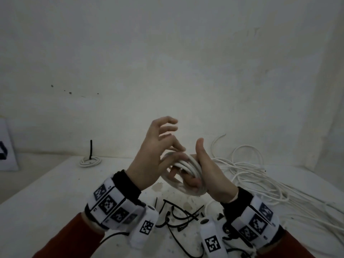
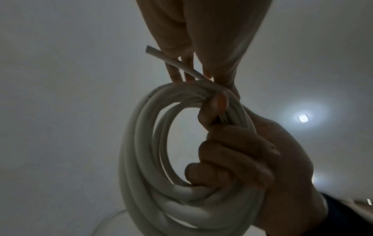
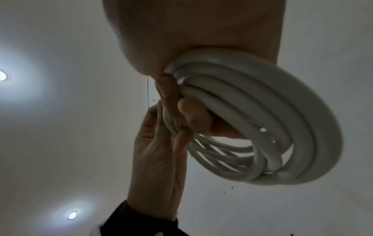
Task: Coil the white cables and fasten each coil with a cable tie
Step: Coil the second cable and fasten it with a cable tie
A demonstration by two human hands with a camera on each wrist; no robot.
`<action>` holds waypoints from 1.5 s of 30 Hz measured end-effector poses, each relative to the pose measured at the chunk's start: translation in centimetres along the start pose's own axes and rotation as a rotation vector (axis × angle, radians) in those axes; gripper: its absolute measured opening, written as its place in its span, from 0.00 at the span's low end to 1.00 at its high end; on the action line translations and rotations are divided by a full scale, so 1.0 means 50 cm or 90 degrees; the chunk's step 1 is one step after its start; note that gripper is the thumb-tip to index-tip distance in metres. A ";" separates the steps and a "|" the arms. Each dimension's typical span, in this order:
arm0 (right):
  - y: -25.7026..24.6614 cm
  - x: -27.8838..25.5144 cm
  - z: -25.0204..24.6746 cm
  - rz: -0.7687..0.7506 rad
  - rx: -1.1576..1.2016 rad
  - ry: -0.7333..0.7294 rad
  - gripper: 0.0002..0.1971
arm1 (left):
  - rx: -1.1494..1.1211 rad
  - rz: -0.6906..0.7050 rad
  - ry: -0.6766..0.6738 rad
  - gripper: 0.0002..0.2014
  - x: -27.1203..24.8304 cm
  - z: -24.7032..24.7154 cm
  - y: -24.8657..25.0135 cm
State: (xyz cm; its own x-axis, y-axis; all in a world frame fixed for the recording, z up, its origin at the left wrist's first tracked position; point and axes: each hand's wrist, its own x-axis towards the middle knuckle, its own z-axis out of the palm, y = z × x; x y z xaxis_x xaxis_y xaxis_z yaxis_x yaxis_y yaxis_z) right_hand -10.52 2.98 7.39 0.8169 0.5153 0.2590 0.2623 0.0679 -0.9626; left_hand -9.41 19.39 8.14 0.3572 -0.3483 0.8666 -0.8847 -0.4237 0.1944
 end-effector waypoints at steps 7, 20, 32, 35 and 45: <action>0.019 -0.018 -0.026 -0.089 -0.124 0.205 0.50 | -0.253 -0.234 -0.067 0.29 -0.048 0.062 -0.020; 0.119 0.016 -0.043 0.094 -0.019 0.398 0.36 | -0.398 -0.495 -0.128 0.19 -0.112 0.105 -0.022; 0.194 -0.016 0.001 0.303 -0.775 -0.168 0.22 | -0.198 -0.718 0.082 0.18 -0.201 0.031 -0.137; 0.200 -0.005 0.032 0.364 -0.853 -0.292 0.25 | -0.205 -0.716 0.102 0.19 -0.198 0.013 -0.148; 0.148 -0.045 -0.049 0.354 -0.898 -0.436 0.16 | -0.255 -0.731 0.129 0.19 -0.230 -0.019 -0.162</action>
State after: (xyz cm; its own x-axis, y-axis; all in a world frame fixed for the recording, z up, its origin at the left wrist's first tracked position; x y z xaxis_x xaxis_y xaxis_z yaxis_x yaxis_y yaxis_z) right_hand -9.19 0.22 -0.10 0.7022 0.4912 -0.5154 0.5749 -0.8183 0.0034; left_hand -6.62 27.61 -2.97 0.9667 0.2081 0.1491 -0.1304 -0.1005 0.9863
